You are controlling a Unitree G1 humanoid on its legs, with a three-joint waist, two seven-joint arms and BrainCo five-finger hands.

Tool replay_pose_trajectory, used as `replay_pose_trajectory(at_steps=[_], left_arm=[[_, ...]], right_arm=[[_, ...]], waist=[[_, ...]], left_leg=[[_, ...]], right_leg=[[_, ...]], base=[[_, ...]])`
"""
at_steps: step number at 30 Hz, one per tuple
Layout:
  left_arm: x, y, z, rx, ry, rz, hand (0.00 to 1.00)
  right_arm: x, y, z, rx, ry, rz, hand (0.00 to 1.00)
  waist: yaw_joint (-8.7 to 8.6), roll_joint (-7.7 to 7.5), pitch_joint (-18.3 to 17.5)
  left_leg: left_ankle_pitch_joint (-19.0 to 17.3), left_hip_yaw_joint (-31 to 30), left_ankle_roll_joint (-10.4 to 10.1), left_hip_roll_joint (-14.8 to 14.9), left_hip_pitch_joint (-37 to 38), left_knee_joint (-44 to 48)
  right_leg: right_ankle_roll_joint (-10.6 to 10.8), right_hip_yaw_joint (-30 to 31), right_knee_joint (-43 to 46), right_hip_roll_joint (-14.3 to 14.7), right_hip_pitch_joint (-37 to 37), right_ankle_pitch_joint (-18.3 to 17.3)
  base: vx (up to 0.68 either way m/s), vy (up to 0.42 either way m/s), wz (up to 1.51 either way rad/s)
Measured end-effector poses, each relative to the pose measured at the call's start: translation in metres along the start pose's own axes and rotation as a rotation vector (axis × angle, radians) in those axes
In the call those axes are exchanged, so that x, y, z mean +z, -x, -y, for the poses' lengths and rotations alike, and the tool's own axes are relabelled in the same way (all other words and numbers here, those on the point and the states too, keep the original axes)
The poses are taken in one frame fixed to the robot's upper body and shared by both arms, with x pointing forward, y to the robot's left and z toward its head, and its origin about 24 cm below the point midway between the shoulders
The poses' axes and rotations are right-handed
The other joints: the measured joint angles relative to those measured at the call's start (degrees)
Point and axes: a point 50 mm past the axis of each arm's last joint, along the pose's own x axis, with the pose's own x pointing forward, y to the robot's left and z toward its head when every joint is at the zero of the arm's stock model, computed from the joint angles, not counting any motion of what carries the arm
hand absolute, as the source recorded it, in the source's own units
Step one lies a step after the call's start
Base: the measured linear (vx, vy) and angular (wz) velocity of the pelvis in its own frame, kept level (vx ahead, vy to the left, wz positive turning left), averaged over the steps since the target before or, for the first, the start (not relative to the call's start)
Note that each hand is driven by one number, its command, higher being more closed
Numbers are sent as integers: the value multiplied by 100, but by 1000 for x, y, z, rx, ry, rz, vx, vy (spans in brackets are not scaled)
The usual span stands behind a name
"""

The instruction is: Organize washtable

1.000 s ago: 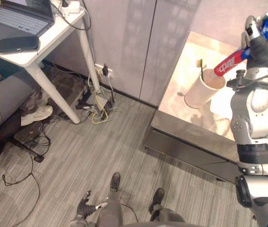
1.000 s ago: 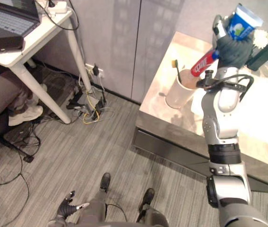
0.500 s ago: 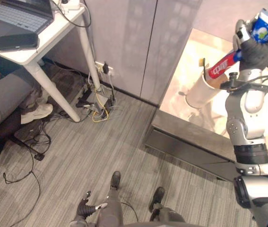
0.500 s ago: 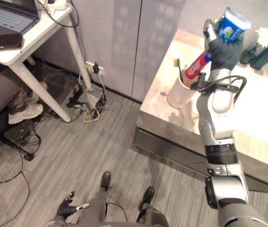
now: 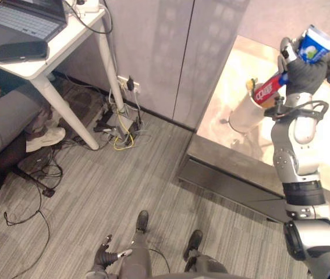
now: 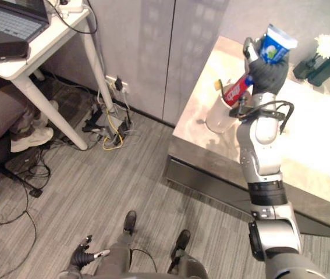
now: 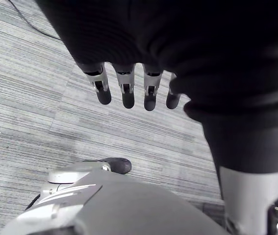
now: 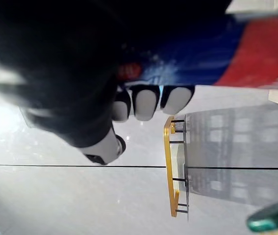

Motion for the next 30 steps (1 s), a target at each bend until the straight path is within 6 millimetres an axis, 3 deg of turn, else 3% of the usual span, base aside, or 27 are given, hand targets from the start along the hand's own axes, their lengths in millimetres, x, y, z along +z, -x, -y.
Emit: replay_pose_trajectory(at_steps=[30], left_arm=[[5,-1,-1,3,1,25,0]], right_arm=[[-17,8,2,-32,-10,-71,100]], waist=[[-9,-9,220]], left_leg=[[2,2,2,-11,-54,1]], right_leg=[[12,5,10,-1,-60,-9]], base=[[0,0,0]])
